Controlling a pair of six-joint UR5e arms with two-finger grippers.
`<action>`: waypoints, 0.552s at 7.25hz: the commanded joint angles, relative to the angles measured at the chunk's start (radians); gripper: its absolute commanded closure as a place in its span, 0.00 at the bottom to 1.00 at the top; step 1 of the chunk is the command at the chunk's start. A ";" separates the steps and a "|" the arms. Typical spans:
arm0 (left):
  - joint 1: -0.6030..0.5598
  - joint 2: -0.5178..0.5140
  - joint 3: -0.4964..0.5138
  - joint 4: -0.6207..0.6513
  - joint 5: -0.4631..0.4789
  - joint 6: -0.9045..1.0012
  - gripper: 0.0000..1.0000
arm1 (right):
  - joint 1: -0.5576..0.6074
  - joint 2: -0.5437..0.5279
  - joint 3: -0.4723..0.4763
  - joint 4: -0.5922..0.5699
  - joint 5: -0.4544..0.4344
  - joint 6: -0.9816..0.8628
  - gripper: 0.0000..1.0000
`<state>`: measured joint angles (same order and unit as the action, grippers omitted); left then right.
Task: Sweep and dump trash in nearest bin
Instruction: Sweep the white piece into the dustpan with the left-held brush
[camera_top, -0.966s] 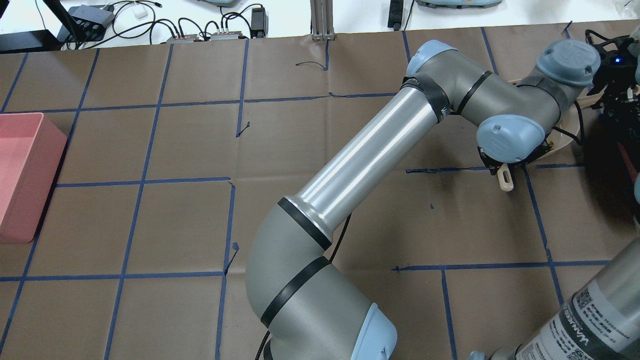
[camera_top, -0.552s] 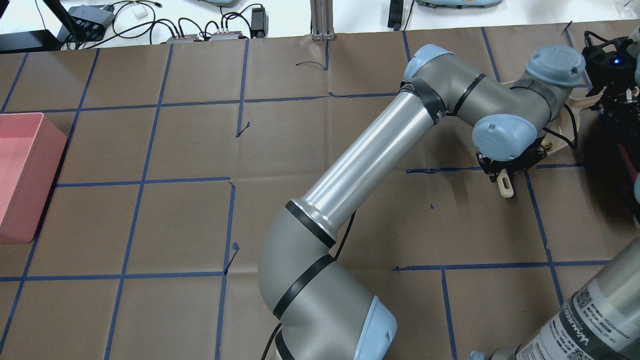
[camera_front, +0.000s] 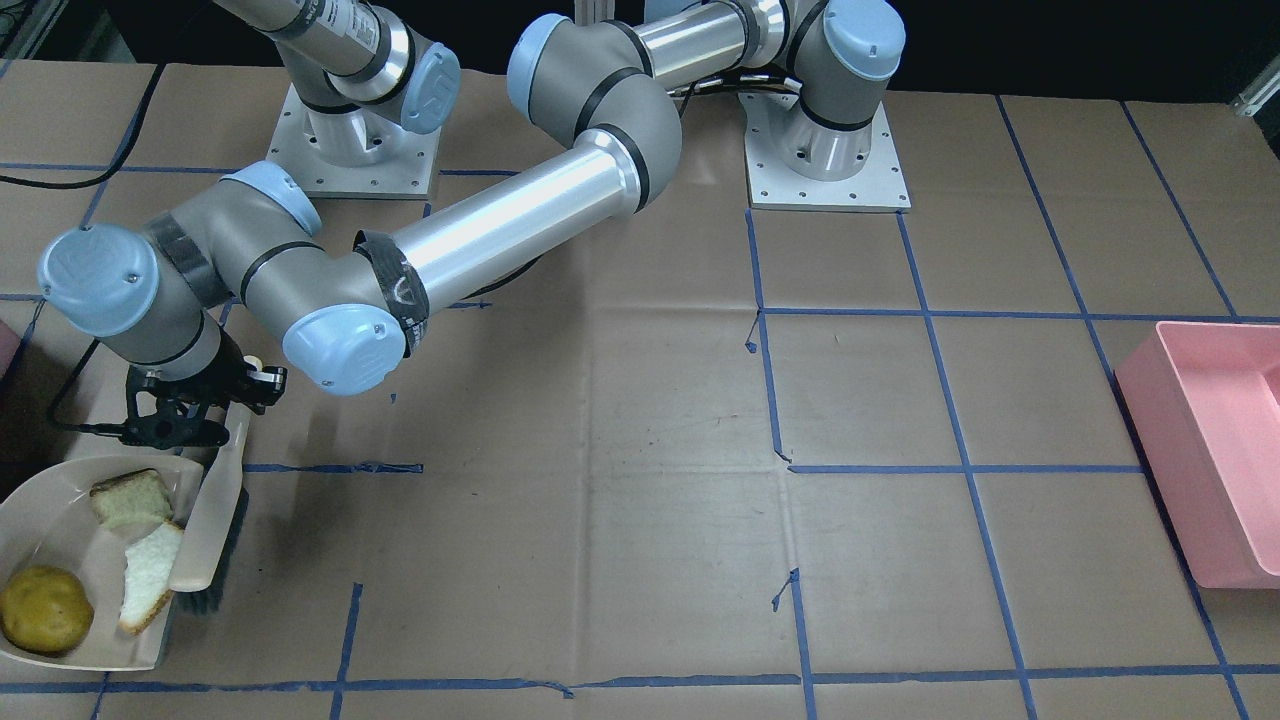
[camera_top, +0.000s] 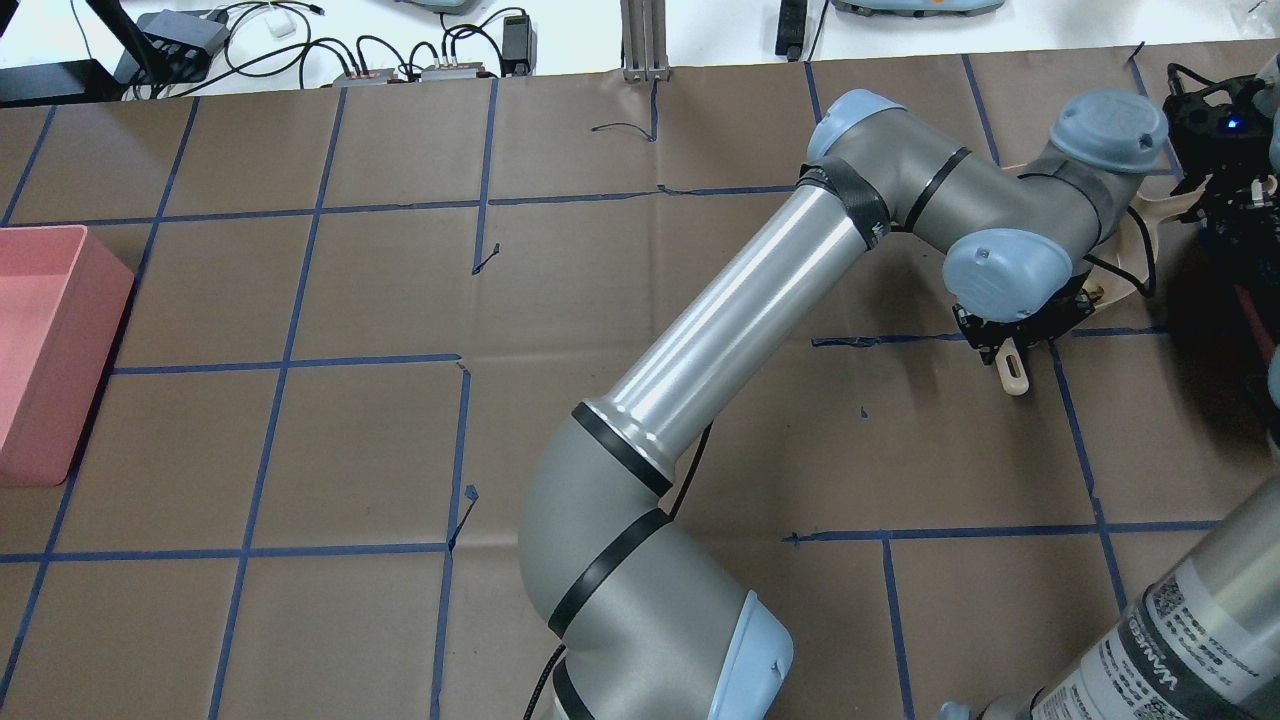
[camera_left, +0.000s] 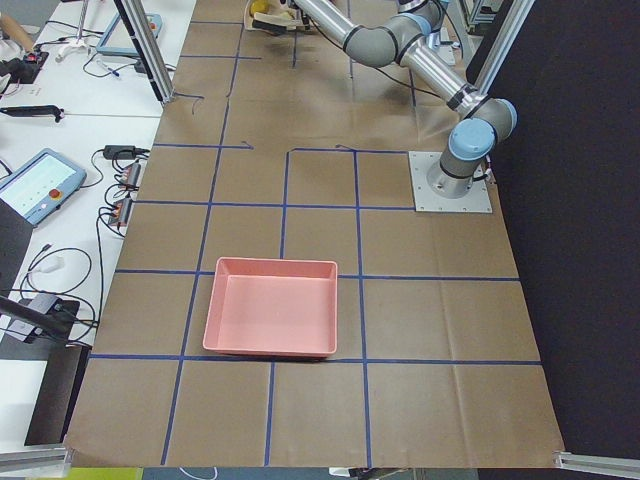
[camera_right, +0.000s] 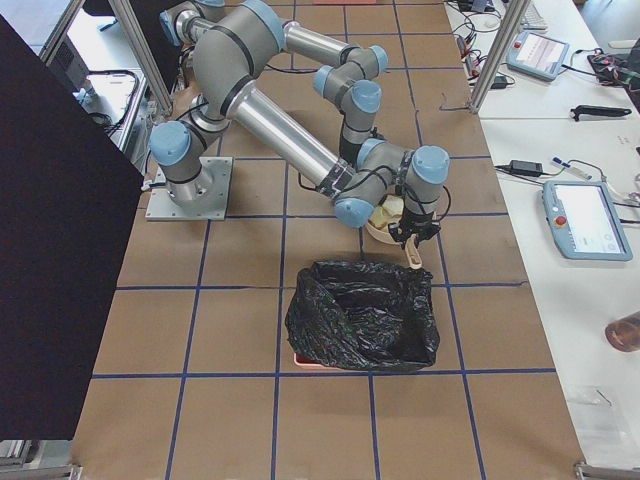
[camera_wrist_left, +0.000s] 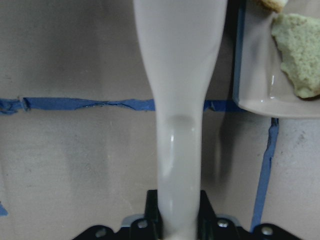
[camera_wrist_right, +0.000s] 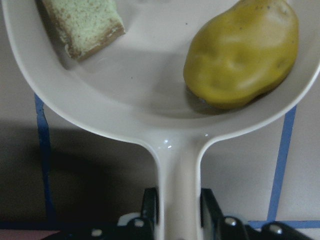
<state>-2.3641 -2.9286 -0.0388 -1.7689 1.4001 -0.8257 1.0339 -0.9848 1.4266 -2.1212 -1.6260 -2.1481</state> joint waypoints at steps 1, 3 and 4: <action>-0.001 -0.003 -0.003 0.000 -0.007 0.002 0.56 | 0.000 0.000 0.000 0.003 0.000 0.000 1.00; -0.001 -0.007 -0.007 0.000 -0.021 0.000 0.57 | 0.000 0.000 0.003 0.003 0.002 -0.001 1.00; -0.001 -0.009 -0.007 0.000 -0.044 0.002 0.71 | 0.000 0.000 0.003 0.003 0.002 0.000 1.00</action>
<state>-2.3654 -2.9355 -0.0452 -1.7687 1.3781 -0.8249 1.0339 -0.9848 1.4287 -2.1185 -1.6247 -2.1487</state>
